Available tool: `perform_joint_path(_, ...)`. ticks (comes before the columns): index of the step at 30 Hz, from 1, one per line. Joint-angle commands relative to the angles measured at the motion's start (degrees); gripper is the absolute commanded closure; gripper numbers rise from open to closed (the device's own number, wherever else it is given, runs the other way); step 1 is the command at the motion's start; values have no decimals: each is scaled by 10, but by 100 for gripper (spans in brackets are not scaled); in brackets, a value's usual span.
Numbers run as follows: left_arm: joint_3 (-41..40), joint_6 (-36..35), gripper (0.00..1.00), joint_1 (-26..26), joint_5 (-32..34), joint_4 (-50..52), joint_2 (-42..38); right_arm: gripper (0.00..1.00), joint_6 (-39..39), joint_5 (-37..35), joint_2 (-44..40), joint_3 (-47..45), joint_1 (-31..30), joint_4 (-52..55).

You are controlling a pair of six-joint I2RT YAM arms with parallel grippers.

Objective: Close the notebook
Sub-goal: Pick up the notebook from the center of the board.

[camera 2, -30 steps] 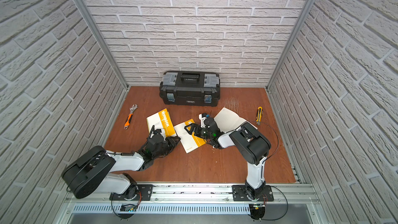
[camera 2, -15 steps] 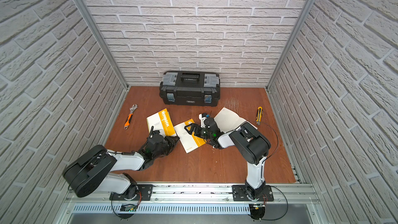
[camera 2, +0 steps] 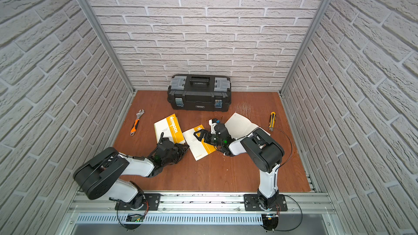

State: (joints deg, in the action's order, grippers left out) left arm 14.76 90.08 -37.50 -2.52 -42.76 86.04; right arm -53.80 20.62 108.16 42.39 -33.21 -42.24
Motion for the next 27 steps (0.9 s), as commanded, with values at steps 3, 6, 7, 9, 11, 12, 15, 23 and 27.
perform_joint_path(3, 7, 8, 72, 4, -2, -62, 41, 0, -2, 5, 8, -10, 0, 6)
perform_joint_path(6, 7, 17, 72, 3, -6, -95, 69, 0, -2, 5, 7, -11, 0, 7)
perform_joint_path(7, 7, 20, 72, 3, -7, -108, 80, 0, -2, 6, 8, -12, 0, 6)
perform_joint_path(9, 8, 25, 72, 3, -9, -129, 100, 0, -2, 5, 8, -12, 0, 6)
perform_joint_path(11, 9, 29, 72, 1, -10, -153, 117, 0, -2, 6, 8, -11, 0, 6)
perform_joint_path(12, 9, 30, 72, 1, -10, -164, 125, 0, -2, 6, 8, -12, 0, 6)
perform_joint_path(15, 12, 24, 80, -3, -13, -174, 138, 0, -2, 6, 9, -12, 0, 6)
perform_joint_path(23, 28, -4, 100, -12, -21, -152, 129, 0, -3, 9, 4, -14, 0, 2)
perform_joint_path(27, 46, -34, 100, -15, -32, -117, 108, 0, -2, 10, -28, -19, 4, 11)
